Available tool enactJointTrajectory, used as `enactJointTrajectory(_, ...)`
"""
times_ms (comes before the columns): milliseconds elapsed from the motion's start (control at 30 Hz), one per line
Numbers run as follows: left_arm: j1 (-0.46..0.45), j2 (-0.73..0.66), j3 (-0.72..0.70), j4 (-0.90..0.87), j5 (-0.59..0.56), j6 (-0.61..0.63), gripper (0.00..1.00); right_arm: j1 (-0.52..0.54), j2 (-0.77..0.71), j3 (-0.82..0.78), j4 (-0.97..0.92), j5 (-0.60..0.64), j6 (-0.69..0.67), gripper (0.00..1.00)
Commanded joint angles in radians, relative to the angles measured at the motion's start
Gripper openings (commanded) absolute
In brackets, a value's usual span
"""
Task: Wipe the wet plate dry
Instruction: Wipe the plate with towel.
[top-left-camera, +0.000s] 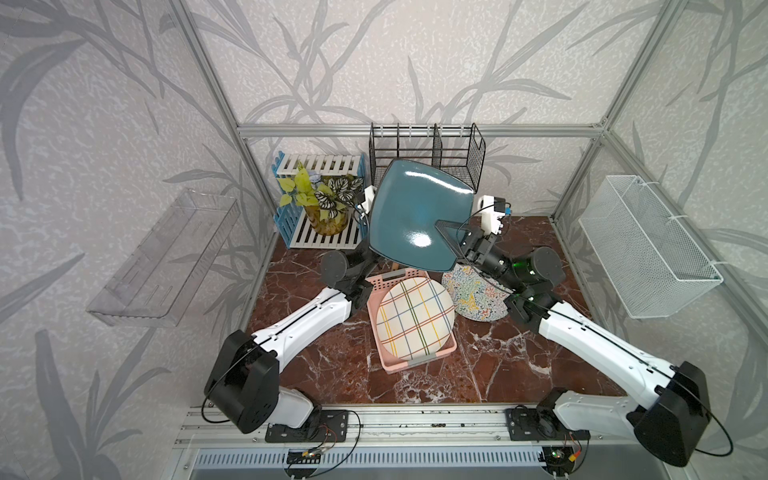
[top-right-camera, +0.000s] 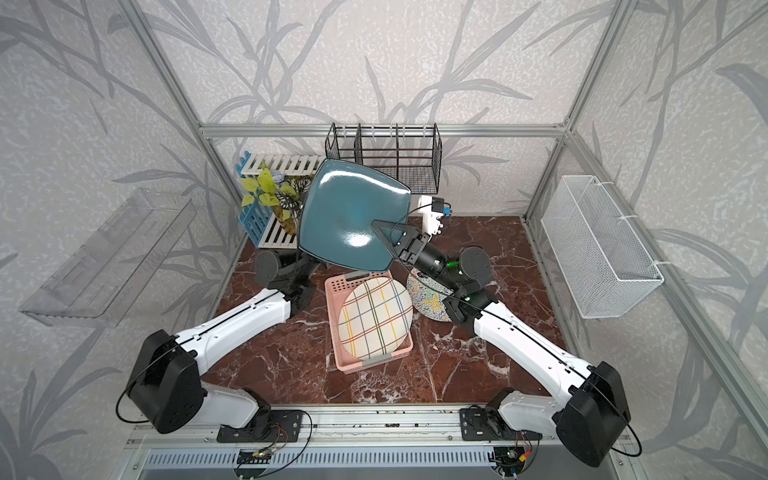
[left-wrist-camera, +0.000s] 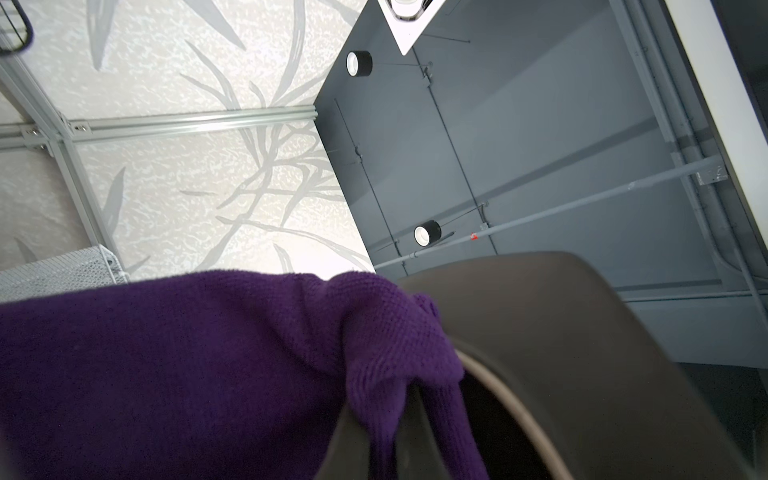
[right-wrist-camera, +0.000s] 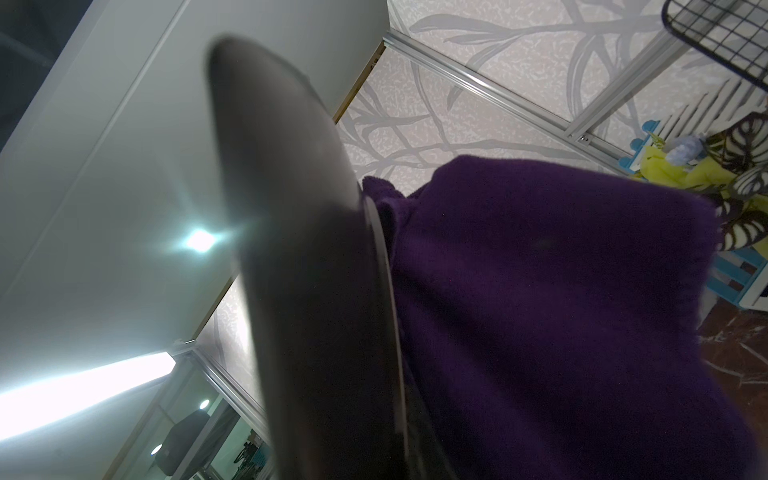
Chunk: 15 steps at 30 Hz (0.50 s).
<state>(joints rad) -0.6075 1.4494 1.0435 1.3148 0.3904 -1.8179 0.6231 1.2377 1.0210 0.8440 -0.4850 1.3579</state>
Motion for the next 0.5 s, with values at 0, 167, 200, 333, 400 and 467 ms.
enactJointTrajectory(0, -0.052, -0.027, 0.039, 0.155, 0.068, 0.011, 0.00, -0.086, 0.015, 0.060, -0.028, 0.078, 0.013, 0.00)
enactJointTrajectory(167, -0.006, -0.143, -0.065, 0.032, 0.058, 0.130, 0.00, -0.215, -0.035, 0.014, -0.027, 0.078, 0.060, 0.00)
enactJointTrajectory(200, 0.019, -0.174, -0.083, -0.033, 0.071, 0.170, 0.00, -0.239, -0.061, -0.001, -0.046, 0.081, 0.060, 0.00)
enactJointTrajectory(333, 0.127, -0.313, -0.130, -0.361, 0.101, 0.410, 0.00, -0.341, -0.216, -0.101, -0.249, 0.127, 0.007, 0.00)
enactJointTrajectory(400, 0.181, -0.367, -0.134, -0.527, 0.103, 0.525, 0.00, -0.380, -0.321, -0.143, -0.450, 0.193, -0.058, 0.00)
enactJointTrajectory(467, 0.216, -0.400, -0.126, -0.681, 0.087, 0.637, 0.00, -0.406, -0.412, -0.163, -0.673, 0.275, -0.148, 0.00)
